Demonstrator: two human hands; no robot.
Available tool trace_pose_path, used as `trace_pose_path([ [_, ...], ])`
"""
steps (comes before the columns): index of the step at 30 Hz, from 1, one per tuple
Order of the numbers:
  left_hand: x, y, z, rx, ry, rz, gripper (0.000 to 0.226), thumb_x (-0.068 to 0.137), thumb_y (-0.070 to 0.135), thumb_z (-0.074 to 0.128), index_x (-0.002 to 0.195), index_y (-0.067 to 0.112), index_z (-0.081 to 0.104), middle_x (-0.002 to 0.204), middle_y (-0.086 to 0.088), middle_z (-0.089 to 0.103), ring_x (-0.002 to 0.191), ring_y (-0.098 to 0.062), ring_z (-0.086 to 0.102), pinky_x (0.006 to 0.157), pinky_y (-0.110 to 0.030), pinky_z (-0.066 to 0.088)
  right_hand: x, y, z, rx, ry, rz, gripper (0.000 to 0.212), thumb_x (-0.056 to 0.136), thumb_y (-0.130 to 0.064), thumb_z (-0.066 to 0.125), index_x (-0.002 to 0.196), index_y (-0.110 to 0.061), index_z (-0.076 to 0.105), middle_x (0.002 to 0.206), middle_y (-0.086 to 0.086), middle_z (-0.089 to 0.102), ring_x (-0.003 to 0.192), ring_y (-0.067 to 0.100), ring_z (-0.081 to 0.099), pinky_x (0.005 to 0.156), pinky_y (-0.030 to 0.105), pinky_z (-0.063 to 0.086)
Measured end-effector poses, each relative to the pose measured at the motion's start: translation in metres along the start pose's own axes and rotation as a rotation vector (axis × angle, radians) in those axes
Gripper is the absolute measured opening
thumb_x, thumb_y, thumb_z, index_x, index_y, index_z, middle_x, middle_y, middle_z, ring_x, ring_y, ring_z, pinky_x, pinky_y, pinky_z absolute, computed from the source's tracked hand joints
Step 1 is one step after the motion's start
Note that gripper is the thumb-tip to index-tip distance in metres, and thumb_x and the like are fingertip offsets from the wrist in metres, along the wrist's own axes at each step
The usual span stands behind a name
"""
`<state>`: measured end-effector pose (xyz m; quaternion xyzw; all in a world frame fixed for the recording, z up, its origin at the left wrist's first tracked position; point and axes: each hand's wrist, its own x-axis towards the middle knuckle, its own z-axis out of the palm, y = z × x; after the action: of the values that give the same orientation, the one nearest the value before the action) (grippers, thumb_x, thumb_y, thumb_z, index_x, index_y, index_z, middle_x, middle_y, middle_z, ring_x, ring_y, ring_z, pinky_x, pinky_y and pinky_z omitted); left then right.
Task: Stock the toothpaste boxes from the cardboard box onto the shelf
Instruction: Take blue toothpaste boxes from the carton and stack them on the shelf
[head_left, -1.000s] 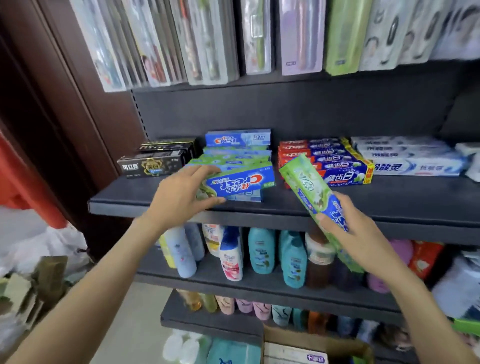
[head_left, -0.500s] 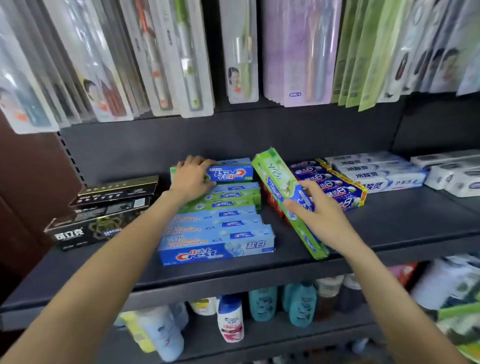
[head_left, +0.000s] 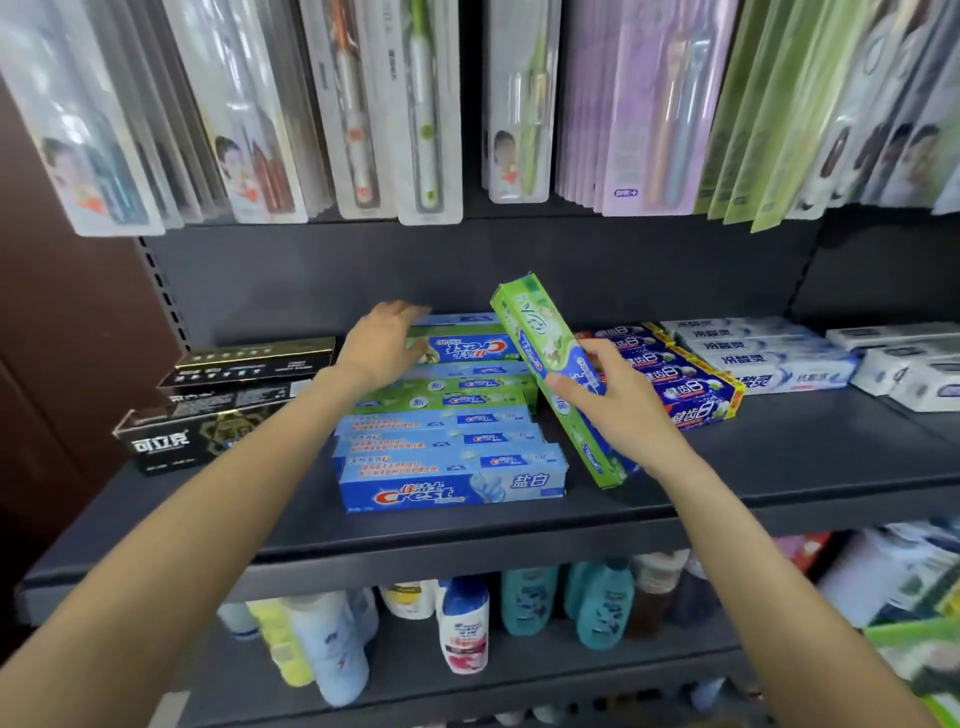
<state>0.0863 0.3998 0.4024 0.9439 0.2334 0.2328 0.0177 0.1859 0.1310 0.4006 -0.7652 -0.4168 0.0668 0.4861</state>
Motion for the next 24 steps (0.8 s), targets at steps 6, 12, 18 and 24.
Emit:
trace_pose_path([
  [6,0.014,0.015,0.016,0.165,-0.169,0.124,0.06,0.093,0.036,0.053,0.143,0.011,0.035,0.145,-0.006,0.039,0.132,-0.023,0.034,0.105,-0.032,0.031,0.006,0.009,-0.009,0.001,0.063,0.034,0.043,0.087,-0.04,0.061,0.123,-0.023,0.047,0.108,-0.01,0.061,0.101,0.012,0.058,0.086,0.034,0.048],
  [12,0.018,0.016,0.015,0.251,-0.126,0.19,0.059,0.085,0.047,0.061,0.131,0.014,0.043,0.128,-0.008,0.052,0.118,-0.024,0.042,0.098,-0.035,0.035,0.008,0.018,-0.006,0.016,0.086,0.075,0.041,0.086,-0.041,0.062,0.121,-0.023,0.049,0.107,-0.008,0.064,0.097,0.013,0.06,0.084,0.036,0.049],
  [18,0.029,0.041,0.008,0.291,-0.227,0.267,0.062,0.09,0.043,0.055,0.143,0.021,0.032,0.132,-0.008,0.05,0.122,-0.026,0.042,0.099,-0.037,0.033,0.008,0.018,-0.005,0.047,0.099,0.065,0.04,0.087,-0.039,0.061,0.121,-0.022,0.049,0.105,-0.007,0.063,0.095,0.013,0.06,0.083,0.035,0.048],
  [24,-0.013,0.048,-0.042,0.187,0.188,0.395,0.044,0.076,0.026,0.07,0.114,0.016,0.049,0.106,-0.003,0.059,0.097,-0.027,0.056,0.071,-0.038,0.045,0.009,0.019,-0.01,0.068,0.101,0.052,0.041,0.086,-0.041,0.062,0.121,-0.025,0.047,0.107,-0.008,0.061,0.098,0.015,0.06,0.086,0.041,0.05],
])
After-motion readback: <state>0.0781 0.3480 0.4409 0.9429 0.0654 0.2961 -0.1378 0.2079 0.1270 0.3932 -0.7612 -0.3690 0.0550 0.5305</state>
